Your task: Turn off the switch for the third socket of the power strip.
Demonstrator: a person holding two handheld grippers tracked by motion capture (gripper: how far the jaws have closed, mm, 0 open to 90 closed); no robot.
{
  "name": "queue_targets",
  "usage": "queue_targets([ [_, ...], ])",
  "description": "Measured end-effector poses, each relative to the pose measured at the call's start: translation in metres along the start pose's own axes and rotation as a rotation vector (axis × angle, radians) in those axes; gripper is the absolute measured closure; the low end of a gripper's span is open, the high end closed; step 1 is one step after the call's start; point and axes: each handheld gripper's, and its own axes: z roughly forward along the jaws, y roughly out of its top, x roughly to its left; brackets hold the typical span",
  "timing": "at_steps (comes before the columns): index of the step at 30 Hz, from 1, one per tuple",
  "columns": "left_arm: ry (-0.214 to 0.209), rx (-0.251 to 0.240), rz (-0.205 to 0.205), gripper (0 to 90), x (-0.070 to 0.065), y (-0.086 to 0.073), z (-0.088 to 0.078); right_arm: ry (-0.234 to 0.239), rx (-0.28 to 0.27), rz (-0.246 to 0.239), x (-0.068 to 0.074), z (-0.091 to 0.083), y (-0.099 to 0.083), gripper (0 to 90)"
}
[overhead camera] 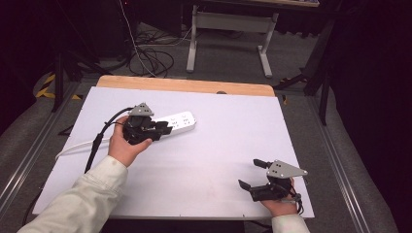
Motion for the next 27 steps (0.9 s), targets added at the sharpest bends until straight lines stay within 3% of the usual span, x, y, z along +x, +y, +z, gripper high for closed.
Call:
queue_targets([
  [5,0.011,-0.047,-0.041,77.9,0.005,0.001,0.008,0.005,-0.002,-0.001,0.000,0.000,0.000,9.3],
  [8,0.048,-0.061,-0.066,81.3,0.009,0.002,0.014,0.009,-0.002,-0.002,0.000,0.001,0.000,9.3],
  [15,0.098,-0.039,-0.107,89.6,0.019,-0.001,0.032,0.015,0.002,-0.002,0.000,0.001,-0.001,9.3],
  [18,0.120,-0.043,-0.153,89.8,0.028,-0.003,0.044,0.018,0.001,-0.003,0.000,0.001,-0.001,9.3],
  [24,0.163,-0.051,-0.163,90.0,0.040,-0.009,0.058,0.022,0.001,0.000,-0.001,0.001,-0.002,9.3],
  [27,0.164,-0.063,-0.171,90.0,0.044,-0.011,0.062,0.024,0.002,0.000,-0.001,0.001,-0.002,9.3],
])
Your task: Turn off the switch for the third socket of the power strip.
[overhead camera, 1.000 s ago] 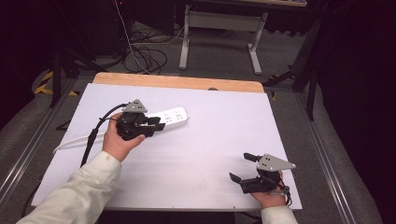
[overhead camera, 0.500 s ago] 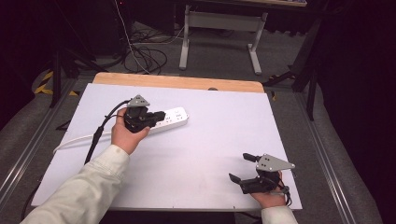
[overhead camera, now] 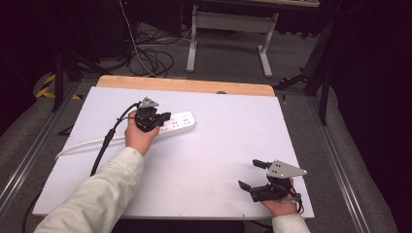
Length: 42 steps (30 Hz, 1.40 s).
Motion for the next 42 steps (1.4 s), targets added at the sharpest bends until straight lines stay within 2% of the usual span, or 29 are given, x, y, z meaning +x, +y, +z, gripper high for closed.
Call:
queue_targets([
  [2,0.009,-0.019,0.019,90.0,0.004,-0.002,0.006,0.001,0.001,0.000,0.000,0.000,0.000,9.3],
  [6,0.013,-0.026,0.023,90.0,0.005,-0.005,0.012,0.002,0.000,-0.002,0.000,0.000,0.000,9.3],
  [9,0.005,-0.037,0.008,90.0,0.006,-0.006,0.016,0.003,0.000,-0.003,0.001,0.000,0.000,9.3],
  [11,0.010,-0.047,0.012,90.0,0.008,-0.008,0.019,0.004,-0.003,-0.004,0.001,0.000,0.000,9.3],
  [14,-0.016,-0.049,-0.016,89.9,0.011,-0.010,0.024,0.005,0.000,-0.004,0.001,0.000,0.000,9.3],
  [22,-0.008,-0.055,-0.016,90.0,0.012,-0.015,0.035,0.009,-0.001,-0.006,0.001,0.000,0.000,9.3],
  [32,0.047,-0.056,0.005,90.0,0.009,-0.019,0.044,0.016,-0.002,-0.006,0.001,-0.001,0.000,9.3],
  [33,0.048,-0.054,-0.003,90.0,0.009,-0.019,0.045,0.016,-0.001,-0.005,0.001,-0.001,0.000,9.3],
  [42,0.069,-0.059,0.021,90.0,0.008,-0.020,0.046,0.022,-0.004,-0.006,0.001,-0.001,0.000,9.2],
])
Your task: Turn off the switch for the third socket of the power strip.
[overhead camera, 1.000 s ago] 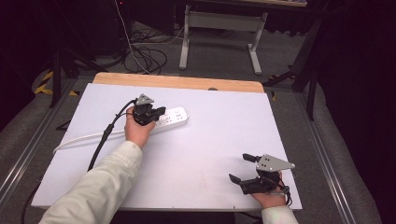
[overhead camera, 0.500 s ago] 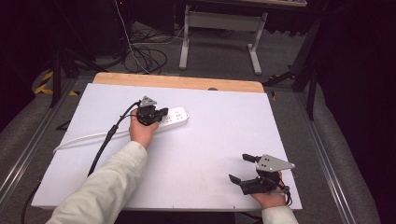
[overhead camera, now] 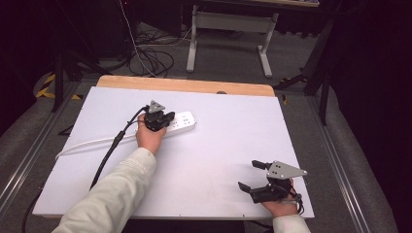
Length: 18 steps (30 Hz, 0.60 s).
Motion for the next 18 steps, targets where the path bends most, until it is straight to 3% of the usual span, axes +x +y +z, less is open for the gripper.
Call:
queue_targets([
  [12,0.019,0.014,0.010,89.9,0.0016,0.0001,0.0007,0.003,0.000,0.001,0.0004,0.0002,0.0000,9.2],
  [18,0.008,0.013,0.013,89.9,0.0014,-0.0003,0.0017,0.004,0.001,0.001,0.0004,0.0001,0.0000,9.2],
])
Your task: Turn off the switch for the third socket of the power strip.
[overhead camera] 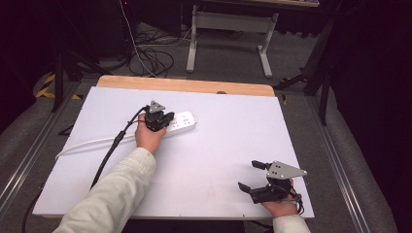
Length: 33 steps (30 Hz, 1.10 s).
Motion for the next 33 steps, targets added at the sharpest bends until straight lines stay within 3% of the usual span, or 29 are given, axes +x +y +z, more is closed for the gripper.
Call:
queue_targets([
  [2,-0.026,0.006,-0.053,89.9,0.0024,0.0005,-0.0001,0.001,0.001,0.000,0.0002,0.0002,0.0000,9.2],
  [5,-0.028,0.009,-0.063,90.0,0.0035,0.0007,-0.0005,0.001,0.002,0.000,0.0003,0.0004,0.0000,9.2],
  [10,-0.013,0.007,-0.033,90.0,0.0026,0.0006,-0.0008,0.002,0.001,0.000,0.0004,0.0004,-0.0001,9.2],
  [24,0.008,0.022,-0.014,90.0,-0.0015,0.0022,0.0001,0.005,0.004,-0.002,0.0006,0.0008,-0.0001,9.2],
  [28,0.028,0.047,0.030,90.0,-0.0047,0.0055,0.0007,0.007,0.005,-0.002,0.0003,0.0011,-0.0001,9.2],
  [29,0.008,0.051,0.019,90.0,-0.0038,0.0054,0.0015,0.007,0.005,-0.002,0.0003,0.0010,-0.0001,9.2],
  [33,0.005,0.051,0.009,90.0,-0.0046,0.0055,0.0017,0.009,0.004,0.000,0.0002,0.0010,-0.0002,9.2],
])
